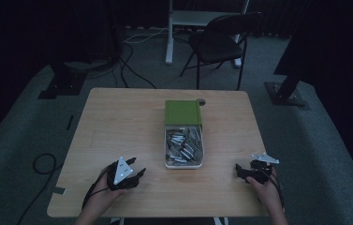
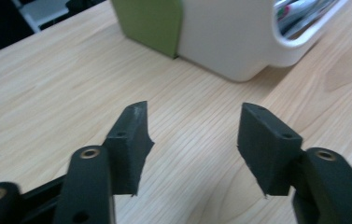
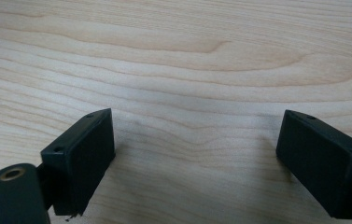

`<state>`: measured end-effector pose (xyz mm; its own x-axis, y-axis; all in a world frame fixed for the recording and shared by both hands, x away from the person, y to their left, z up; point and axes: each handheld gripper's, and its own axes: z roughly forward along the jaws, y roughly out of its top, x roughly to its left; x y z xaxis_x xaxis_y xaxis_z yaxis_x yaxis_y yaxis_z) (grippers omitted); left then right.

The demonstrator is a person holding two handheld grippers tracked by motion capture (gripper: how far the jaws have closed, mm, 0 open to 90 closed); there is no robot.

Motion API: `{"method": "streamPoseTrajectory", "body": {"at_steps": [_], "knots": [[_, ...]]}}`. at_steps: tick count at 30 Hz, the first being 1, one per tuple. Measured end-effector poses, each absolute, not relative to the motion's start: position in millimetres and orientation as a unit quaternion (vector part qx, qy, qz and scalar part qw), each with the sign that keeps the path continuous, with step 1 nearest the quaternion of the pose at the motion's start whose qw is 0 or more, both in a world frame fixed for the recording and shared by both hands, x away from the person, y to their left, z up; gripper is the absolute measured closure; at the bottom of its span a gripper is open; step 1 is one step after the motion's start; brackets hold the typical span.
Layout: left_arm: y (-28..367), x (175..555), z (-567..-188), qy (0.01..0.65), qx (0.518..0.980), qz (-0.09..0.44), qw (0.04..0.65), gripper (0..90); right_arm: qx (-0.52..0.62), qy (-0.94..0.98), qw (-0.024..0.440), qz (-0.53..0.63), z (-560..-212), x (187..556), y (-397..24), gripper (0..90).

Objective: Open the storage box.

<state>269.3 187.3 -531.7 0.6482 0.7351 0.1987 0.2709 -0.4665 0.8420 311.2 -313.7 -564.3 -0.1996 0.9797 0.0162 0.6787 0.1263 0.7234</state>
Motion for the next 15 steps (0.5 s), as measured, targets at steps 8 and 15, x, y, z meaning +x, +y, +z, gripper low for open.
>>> {"method": "streamPoseTrajectory", "body": {"at_steps": [8, 15], "knots": [[210.6, 273.7, -537.3, 0.356, 0.797, 0.275, 0.404, 38.7, 0.584, 0.71, 0.243, 0.309, -564.3, 311.2, -313.7, 11.0], [228.2, 275.4, -538.8, 0.39, 0.786, 0.262, 0.402, 30.8, 0.584, 0.71, 0.243, 0.309, -564.3, 311.2, -313.7, 11.0]]}}
